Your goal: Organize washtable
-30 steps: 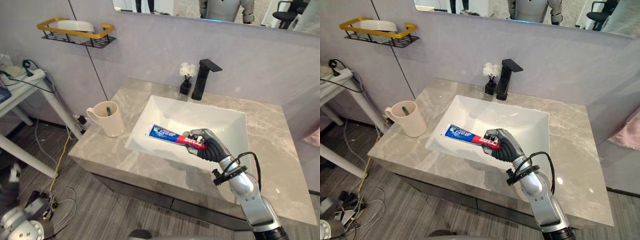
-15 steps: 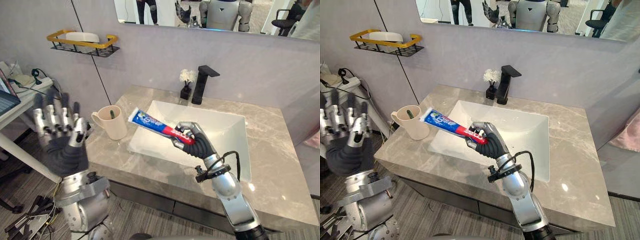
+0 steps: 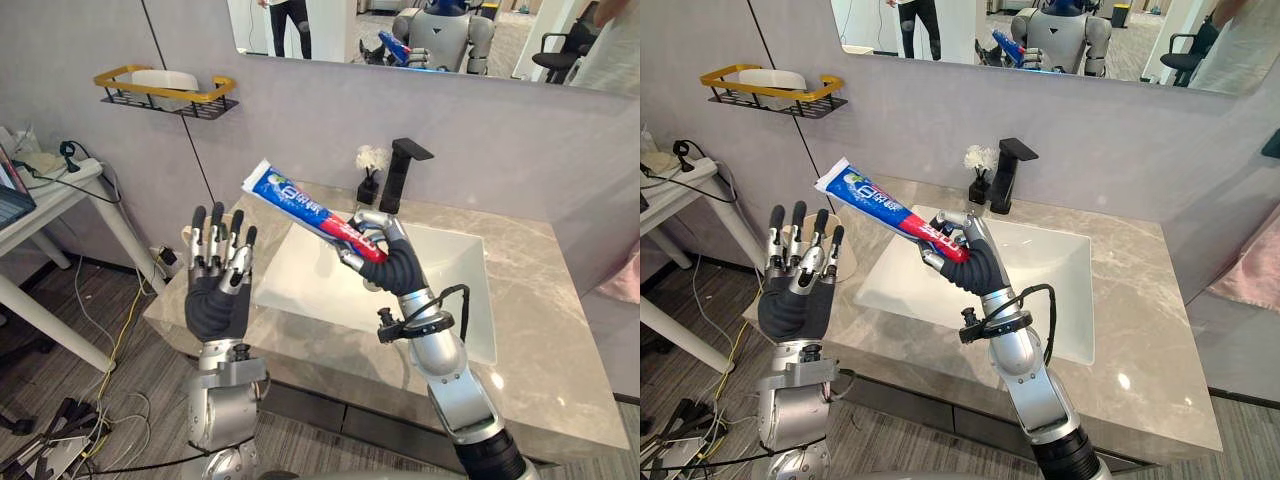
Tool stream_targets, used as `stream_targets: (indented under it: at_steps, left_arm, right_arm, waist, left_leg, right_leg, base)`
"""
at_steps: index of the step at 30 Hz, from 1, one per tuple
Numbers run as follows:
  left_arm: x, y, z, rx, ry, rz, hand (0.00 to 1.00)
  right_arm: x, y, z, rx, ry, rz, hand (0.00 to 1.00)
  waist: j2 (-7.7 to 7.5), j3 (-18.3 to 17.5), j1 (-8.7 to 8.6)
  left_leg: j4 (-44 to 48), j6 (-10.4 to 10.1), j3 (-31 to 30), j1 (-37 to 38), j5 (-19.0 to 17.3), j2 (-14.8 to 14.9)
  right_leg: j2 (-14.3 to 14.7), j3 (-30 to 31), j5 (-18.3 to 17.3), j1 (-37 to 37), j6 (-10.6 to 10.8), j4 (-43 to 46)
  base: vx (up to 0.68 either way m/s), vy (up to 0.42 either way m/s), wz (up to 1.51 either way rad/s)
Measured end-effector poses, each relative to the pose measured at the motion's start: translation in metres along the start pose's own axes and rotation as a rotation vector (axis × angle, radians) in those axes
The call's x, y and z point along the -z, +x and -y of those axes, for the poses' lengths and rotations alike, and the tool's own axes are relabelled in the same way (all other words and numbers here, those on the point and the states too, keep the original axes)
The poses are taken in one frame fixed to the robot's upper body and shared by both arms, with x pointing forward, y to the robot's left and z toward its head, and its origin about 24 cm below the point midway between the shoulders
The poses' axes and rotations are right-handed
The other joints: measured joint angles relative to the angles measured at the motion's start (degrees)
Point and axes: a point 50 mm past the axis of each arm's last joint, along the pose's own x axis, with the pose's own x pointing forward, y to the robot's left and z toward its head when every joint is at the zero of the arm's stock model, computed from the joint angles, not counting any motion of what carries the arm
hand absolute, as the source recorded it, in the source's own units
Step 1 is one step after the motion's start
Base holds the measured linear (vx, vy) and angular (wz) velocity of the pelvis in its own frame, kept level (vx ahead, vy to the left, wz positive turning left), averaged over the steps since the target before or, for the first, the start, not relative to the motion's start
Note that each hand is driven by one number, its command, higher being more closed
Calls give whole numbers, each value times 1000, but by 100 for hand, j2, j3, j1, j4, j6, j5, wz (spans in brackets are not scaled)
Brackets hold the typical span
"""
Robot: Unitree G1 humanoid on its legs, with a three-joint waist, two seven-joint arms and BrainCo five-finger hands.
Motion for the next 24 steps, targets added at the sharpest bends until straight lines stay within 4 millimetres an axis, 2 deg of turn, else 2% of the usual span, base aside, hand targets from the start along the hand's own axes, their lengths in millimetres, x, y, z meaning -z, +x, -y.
stream_targets:
  at_steps: [9, 15, 24]
  left_arm:
    - [23, 9, 14, 85, -70, -89, 0]
    - [22, 9, 15, 99, -63, -94, 0]
    - [26, 16, 19, 150, -50, -116, 0]
  right_arm:
    - [-3, 1, -8, -30, 79, 6, 100]
    - [3, -1, -12, -67, 129, -25, 100]
    - [10, -6, -15, -154, 132, -52, 100]
  waist:
    - [31, -44, -62]
    - [40, -122, -176]
    - [28, -129, -183]
  left_leg:
    - [-2, 1, 47, 22, 9, 6]
    - [-9, 0, 64, 20, 16, 7]
    - [-65, 6, 165, 19, 50, 2]
  right_leg:
    - [6, 104, 59, -27, -19, -18]
    - [8, 112, 71, -35, -21, -23]
    - [12, 178, 157, -60, -26, -123]
  base:
    - [-39, 0, -5]
    - [-5, 0, 0]
    - [-29, 3, -4]
